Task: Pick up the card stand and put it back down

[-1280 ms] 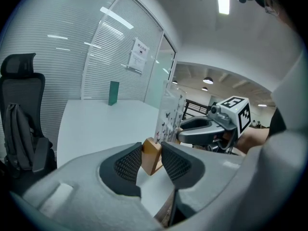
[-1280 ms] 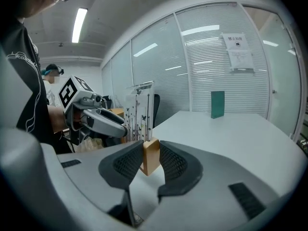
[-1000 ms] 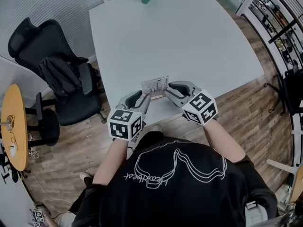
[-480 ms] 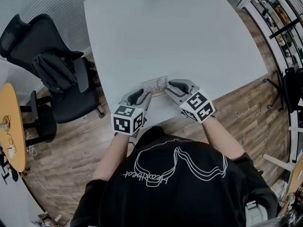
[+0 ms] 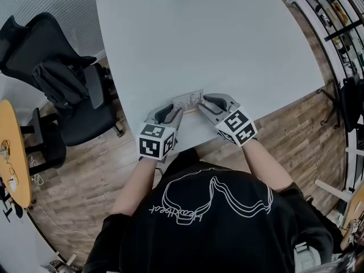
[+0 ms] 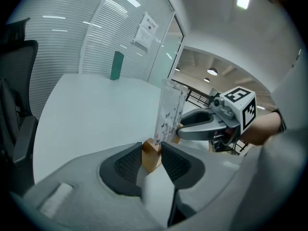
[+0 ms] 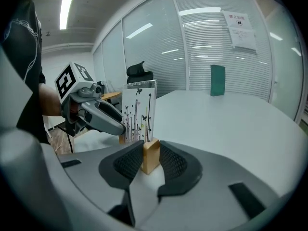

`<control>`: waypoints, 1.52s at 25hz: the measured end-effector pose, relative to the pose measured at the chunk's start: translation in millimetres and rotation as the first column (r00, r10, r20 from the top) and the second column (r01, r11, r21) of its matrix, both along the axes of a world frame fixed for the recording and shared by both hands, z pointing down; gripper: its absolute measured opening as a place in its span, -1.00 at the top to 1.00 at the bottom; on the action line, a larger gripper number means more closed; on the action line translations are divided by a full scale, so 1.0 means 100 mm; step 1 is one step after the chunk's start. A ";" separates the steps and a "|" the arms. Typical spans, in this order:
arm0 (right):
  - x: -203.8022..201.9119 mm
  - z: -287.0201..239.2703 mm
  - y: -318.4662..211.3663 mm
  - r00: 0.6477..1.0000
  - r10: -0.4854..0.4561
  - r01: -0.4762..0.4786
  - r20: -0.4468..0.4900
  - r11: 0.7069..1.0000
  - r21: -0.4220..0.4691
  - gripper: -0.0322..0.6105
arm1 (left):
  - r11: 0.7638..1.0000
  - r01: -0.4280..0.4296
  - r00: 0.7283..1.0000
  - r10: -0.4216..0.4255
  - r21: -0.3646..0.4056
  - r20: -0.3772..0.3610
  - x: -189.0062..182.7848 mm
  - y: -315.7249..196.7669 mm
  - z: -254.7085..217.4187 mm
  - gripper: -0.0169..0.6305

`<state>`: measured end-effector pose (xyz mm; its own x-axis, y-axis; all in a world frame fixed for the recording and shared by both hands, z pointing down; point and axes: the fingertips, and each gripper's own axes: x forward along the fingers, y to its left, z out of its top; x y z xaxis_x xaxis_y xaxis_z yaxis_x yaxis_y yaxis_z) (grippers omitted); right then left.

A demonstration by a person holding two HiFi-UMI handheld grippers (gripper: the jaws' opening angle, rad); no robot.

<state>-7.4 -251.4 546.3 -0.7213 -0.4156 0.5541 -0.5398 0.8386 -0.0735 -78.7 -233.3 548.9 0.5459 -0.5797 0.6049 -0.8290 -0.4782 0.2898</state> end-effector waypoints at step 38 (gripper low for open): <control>0.26 -0.94 0.50 0.955 0.043 -0.055 0.295 0.998 0.033 0.33 | 0.978 0.167 0.980 -0.151 0.125 -0.126 -0.09 0.43 -0.64 0.39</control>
